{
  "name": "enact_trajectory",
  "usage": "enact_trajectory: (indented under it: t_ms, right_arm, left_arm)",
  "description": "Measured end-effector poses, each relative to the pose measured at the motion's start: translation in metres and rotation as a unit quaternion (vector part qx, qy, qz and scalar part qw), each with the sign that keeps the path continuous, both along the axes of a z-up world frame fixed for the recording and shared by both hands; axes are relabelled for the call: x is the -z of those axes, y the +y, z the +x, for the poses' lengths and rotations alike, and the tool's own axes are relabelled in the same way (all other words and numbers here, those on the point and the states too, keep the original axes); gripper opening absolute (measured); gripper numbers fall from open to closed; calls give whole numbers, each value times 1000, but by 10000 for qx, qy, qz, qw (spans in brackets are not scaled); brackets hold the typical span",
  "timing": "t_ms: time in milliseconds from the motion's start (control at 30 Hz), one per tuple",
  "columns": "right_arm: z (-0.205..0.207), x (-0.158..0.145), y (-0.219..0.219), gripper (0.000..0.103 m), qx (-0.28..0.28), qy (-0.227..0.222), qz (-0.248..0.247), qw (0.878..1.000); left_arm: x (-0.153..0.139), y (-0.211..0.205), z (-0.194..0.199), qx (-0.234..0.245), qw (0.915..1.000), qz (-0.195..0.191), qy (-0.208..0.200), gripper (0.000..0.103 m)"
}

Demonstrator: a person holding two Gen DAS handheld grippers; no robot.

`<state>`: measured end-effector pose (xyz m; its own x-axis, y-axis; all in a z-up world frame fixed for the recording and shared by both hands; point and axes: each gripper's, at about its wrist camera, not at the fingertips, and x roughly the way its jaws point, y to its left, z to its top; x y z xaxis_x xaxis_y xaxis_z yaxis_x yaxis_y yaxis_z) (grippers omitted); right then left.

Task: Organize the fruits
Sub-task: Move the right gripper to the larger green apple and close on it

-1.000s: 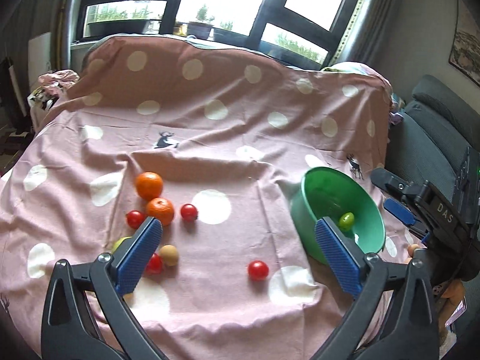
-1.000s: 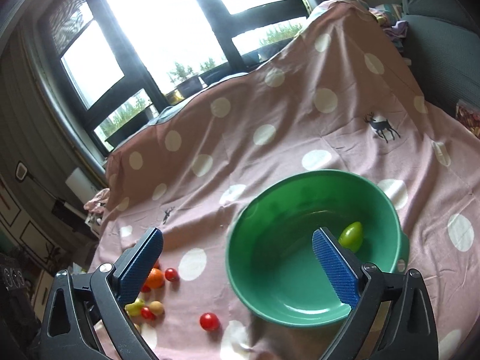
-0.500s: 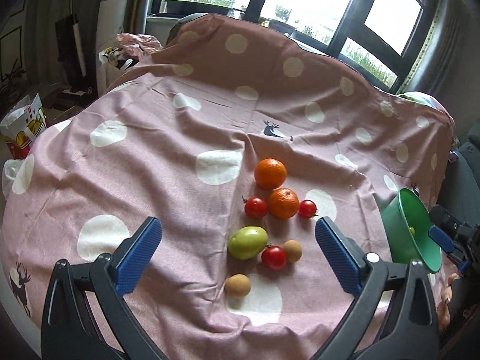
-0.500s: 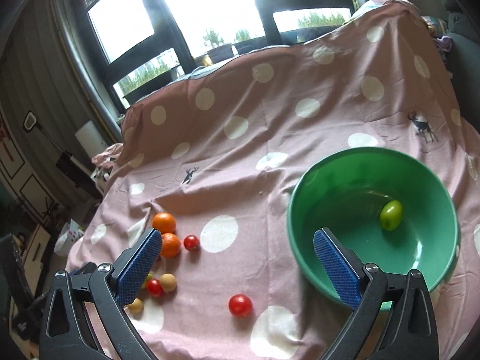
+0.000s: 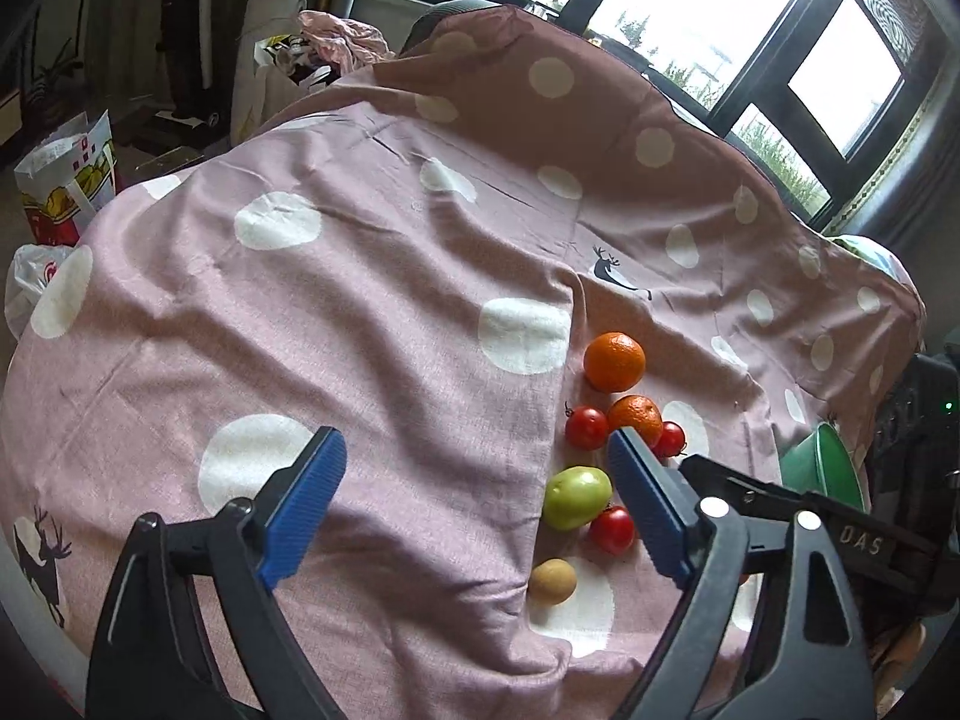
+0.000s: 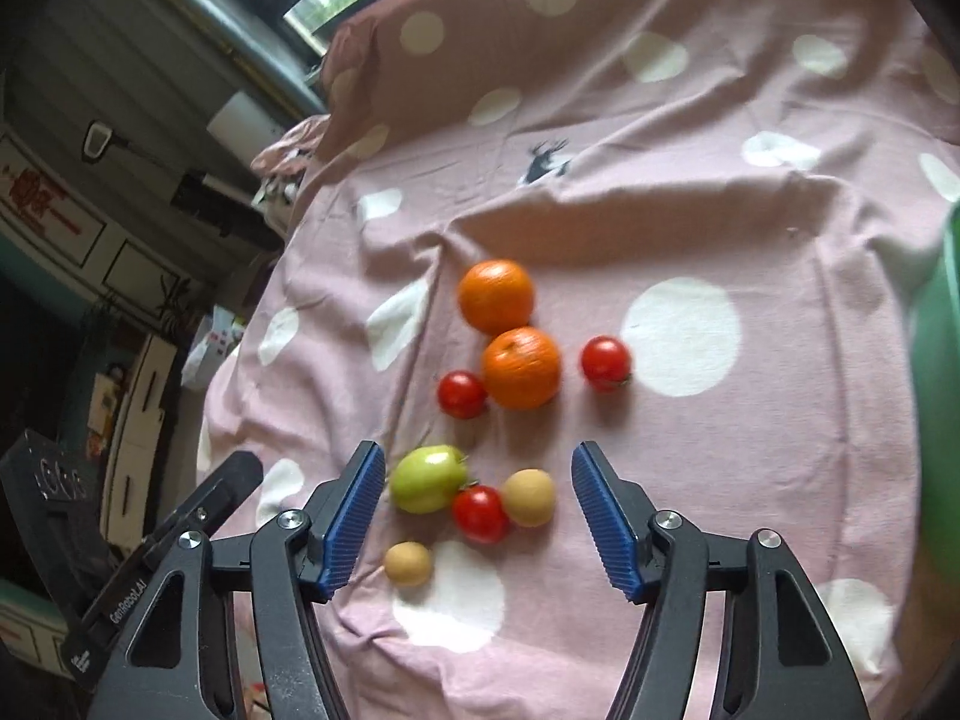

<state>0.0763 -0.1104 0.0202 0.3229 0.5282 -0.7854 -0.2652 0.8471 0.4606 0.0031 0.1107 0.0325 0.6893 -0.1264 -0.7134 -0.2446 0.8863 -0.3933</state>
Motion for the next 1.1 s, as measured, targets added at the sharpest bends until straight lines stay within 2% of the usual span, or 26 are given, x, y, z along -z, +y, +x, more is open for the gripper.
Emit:
enact_trajectory:
  t_ms: [100, 167, 267, 400, 467, 600, 767, 967, 1100]
  right_arm:
    - [5, 16, 25, 67, -295, 264, 22, 9992]
    - [8, 25, 34, 67, -349, 357, -85, 9987]
    - [11, 34, 40, 64, -401, 431, -204, 9981]
    - [14, 41, 40, 46, -526, 628, -57, 9966]
    - [14, 45, 41, 43, -559, 702, -86, 9959]
    - [14, 55, 46, 40, -705, 986, 198, 9924]
    - [6, 46, 36, 39, -456, 767, 203, 9958]
    - [-14, 17, -2, 39, -316, 501, 220, 9980]
    - [-27, 24, -27, 39, -194, 692, 42, 9974]
  left_arm:
    - [1, 7, -2, -71, 9998, -170, 49, 67]
    - [1, 10, -3, -57, 9996, -256, 67, 63]
    - [-1, 11, -4, -39, 9996, -286, 41, 63]
    - [-3, 8, -5, 49, 9997, -256, 9, 63]
    - [-3, 6, -4, 92, 9997, -226, 15, 63]
    - [-4, 4, -5, 129, 9997, -206, 17, 63]
    - [-6, -2, -4, 244, 9996, -133, -5, 63]
    - [-3, -18, 0, 471, 9988, -70, 61, 63]
    - [-2, -35, 2, 699, 9975, 81, 95, 63]
